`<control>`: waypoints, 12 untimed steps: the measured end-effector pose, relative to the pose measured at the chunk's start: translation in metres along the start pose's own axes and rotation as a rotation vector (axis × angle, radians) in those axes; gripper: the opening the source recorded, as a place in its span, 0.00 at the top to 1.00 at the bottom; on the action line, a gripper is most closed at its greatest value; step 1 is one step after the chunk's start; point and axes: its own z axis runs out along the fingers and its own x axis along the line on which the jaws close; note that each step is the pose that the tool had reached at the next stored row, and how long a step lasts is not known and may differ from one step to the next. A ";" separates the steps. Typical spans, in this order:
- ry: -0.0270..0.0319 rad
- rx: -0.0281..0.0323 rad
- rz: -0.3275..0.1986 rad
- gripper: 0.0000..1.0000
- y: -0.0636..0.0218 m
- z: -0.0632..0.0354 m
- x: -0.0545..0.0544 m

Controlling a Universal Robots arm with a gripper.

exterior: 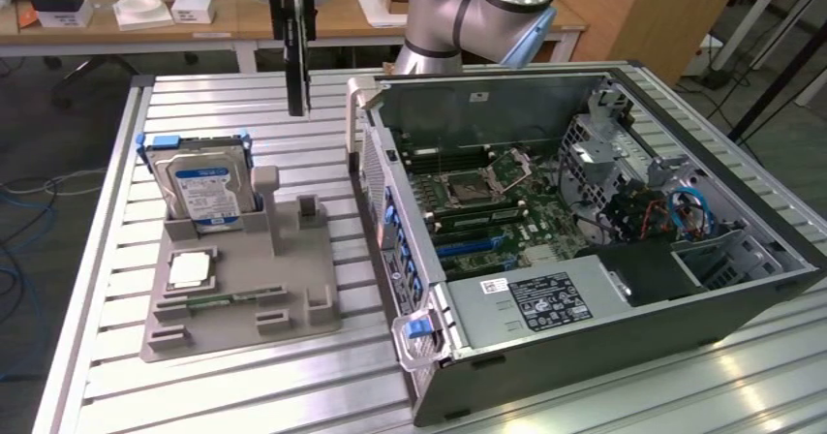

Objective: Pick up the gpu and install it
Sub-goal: 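Pick up the gpu and move the gpu toward the slot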

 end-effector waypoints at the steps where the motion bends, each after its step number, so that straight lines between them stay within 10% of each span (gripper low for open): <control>1: 0.0001 0.0000 0.000 0.74 0.0000 0.0000 0.000; 12: 0.0000 0.0000 0.000 0.74 0.0002 0.0000 -0.003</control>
